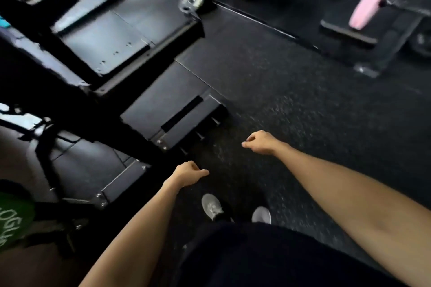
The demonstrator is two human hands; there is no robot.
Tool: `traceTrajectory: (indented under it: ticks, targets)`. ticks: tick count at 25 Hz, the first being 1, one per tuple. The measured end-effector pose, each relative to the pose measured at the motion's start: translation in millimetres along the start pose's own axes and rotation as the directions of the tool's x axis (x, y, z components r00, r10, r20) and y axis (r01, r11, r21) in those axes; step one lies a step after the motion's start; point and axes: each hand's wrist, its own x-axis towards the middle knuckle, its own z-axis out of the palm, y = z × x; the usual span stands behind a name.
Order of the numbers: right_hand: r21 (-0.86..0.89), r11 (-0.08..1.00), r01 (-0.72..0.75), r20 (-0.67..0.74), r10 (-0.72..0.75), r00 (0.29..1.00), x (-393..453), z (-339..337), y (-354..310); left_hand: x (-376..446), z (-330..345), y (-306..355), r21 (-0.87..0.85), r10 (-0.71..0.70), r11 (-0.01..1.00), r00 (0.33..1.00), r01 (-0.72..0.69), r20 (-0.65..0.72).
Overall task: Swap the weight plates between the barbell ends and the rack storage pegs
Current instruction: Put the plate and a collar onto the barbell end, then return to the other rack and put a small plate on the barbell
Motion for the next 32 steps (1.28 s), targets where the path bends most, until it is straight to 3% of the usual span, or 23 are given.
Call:
traceTrajectory:
  ticks: [7, 13, 20, 24, 27, 32]
  targets:
    - [0.194, 0.936, -0.294, 0.021, 0.295, 0.955, -46, 41, 152, 13, 104, 63, 0.253, 0.099, 0.955, 0.969, -0.157, 0.225]
    - [0.182, 0.874, -0.451, 0.119, 0.436, 0.892, -61, 72, 223, 29, 128, 91, 0.346, 0.163, 0.893, 0.923, -0.287, 0.347]
    - [0.167, 0.871, -0.463, 0.121, 0.448, 0.886, 9, -1, 215, 113, 78, 160, 0.421, 0.079, 0.863, 0.898, -0.278, 0.432]
    - [0.099, 0.883, -0.458, 0.084, 0.451, 0.888, 79, -93, 185, 187, 21, 223, 0.39, 0.106, 0.872, 0.892, -0.296, 0.44]
    - [0.184, 0.897, -0.403, -0.01, 0.411, 0.911, 129, -163, 152, 234, -22, 264, 0.366, 0.156, 0.879, 0.91, -0.304, 0.383]
    - [0.219, 0.903, -0.37, -0.054, 0.39, 0.919, 195, -246, 121, 297, -69, 321, 0.396, 0.085, 0.881, 0.91, -0.259, 0.407]
